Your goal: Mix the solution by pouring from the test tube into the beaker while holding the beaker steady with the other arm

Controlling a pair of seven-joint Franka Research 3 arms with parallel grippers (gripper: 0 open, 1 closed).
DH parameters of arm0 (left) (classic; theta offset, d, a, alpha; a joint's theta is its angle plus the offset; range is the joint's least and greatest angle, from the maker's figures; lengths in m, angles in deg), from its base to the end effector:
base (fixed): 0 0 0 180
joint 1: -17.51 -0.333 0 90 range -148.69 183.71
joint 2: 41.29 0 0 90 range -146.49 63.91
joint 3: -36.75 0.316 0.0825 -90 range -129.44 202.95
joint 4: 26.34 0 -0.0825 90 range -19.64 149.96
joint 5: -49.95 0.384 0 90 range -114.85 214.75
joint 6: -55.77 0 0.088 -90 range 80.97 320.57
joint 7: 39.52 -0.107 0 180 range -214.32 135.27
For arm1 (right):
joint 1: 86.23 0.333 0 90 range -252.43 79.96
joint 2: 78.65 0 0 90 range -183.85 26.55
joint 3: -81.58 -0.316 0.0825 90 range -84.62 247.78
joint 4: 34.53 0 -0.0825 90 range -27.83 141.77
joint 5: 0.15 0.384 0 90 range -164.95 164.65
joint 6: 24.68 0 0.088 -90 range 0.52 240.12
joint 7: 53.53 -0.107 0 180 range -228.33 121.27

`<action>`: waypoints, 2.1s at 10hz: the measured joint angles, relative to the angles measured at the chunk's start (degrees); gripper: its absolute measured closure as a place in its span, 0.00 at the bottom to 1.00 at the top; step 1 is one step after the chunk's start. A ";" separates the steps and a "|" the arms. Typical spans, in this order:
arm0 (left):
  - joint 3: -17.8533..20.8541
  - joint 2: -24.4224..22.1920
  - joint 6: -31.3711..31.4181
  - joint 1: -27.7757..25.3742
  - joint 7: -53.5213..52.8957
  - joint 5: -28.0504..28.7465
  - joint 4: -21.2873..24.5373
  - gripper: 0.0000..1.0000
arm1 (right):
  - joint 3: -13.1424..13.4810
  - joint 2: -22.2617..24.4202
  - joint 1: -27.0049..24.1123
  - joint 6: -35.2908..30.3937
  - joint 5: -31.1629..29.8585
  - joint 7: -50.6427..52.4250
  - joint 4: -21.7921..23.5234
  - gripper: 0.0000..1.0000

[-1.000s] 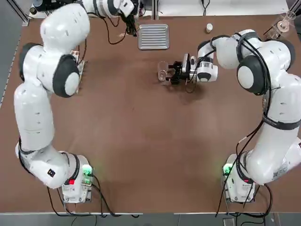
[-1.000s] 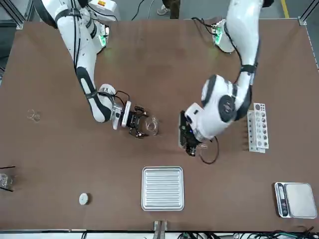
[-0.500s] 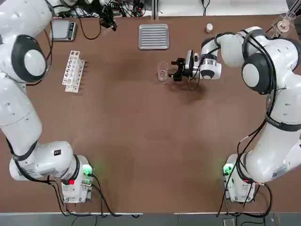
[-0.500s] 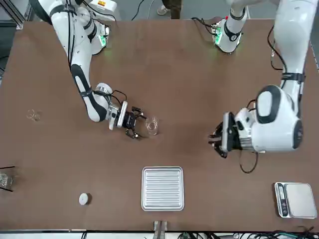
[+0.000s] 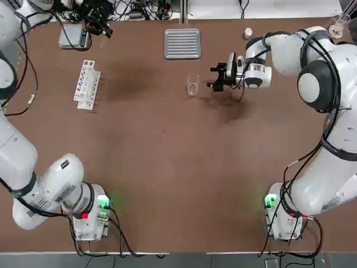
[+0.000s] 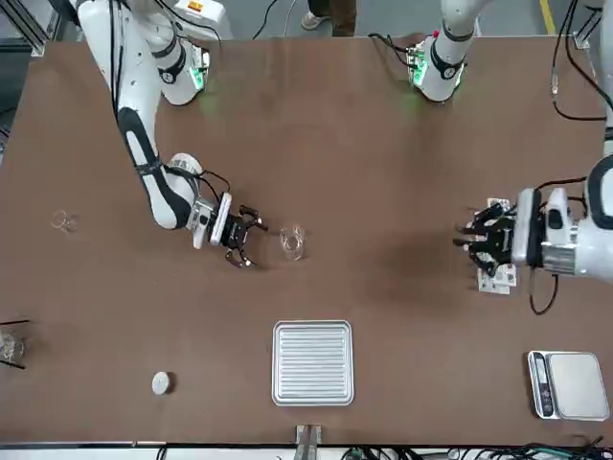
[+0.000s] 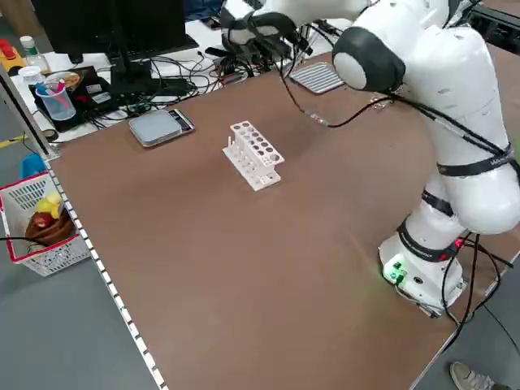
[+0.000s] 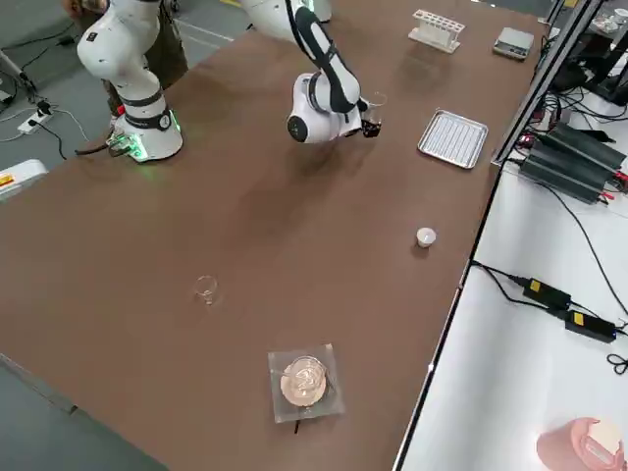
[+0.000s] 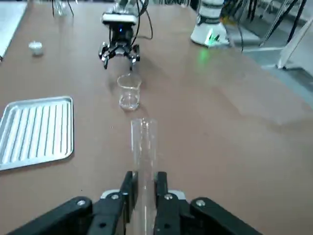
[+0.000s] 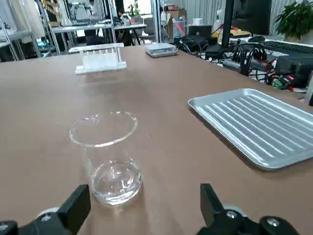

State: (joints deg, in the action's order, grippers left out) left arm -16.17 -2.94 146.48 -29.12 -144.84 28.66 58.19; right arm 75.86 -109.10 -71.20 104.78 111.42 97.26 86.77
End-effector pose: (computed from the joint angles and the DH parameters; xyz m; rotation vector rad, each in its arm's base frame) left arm 0.6496 0.0089 0.4149 1.3611 -1.8078 0.6024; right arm 0.5139 0.2229 0.1520 -1.7640 -1.2650 -1.1434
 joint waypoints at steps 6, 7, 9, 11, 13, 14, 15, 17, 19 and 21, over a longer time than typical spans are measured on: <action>-2.48 6.07 -7.32 -18.74 -21.14 -0.08 8.68 0.78 | 0.19 7.95 -2.57 7.93 -25.15 -21.83 -0.23 0.01; -2.49 6.85 -8.19 -20.42 -24.18 -0.09 9.10 0.78 | 0.21 8.24 -3.02 9.01 -28.81 -25.56 -0.87 0.01; -1.45 8.04 -9.42 -22.42 -27.62 -0.13 9.16 0.78 | 0.24 8.38 -3.97 12.33 -37.73 -36.75 -3.72 0.01; 0.65 10.62 -10.96 -23.38 -28.99 -0.38 8.18 0.78 | 0.25 8.46 -5.32 13.94 -52.86 -57.25 -8.23 0.00; 1.62 13.11 -11.07 -23.31 -28.99 -2.93 6.53 0.78 | 0.26 8.52 -6.16 14.09 -60.10 -71.55 -11.78 0.00; 2.22 13.69 -11.12 -23.11 -28.99 -3.85 6.35 0.78 | 0.29 8.53 -6.78 14.17 -63.78 -77.99 -12.93 0.00; 2.39 14.20 -11.12 -22.83 -28.99 -4.76 6.25 0.78 | 0.28 8.55 -7.76 14.13 -69.81 -87.72 -14.01 0.00; 3.19 14.58 -11.03 -21.87 -28.97 -7.15 6.03 0.78 | 0.28 8.94 -8.79 13.69 -81.18 -108.93 -16.95 0.00; 4.20 14.92 -11.02 -21.78 -28.97 -7.25 5.74 0.78 | 0.32 9.54 -8.97 7.09 -90.33 -129.38 -20.96 0.00; 4.97 15.83 -11.01 -21.80 -28.97 -7.25 5.15 0.78 | 0.34 10.86 -9.98 -2.01 -98.91 -142.80 -25.13 0.00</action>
State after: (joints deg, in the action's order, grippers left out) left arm -11.20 12.89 135.47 -50.92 -173.81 21.40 63.34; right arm 76.20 -98.24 -81.18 102.77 12.52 -45.54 61.64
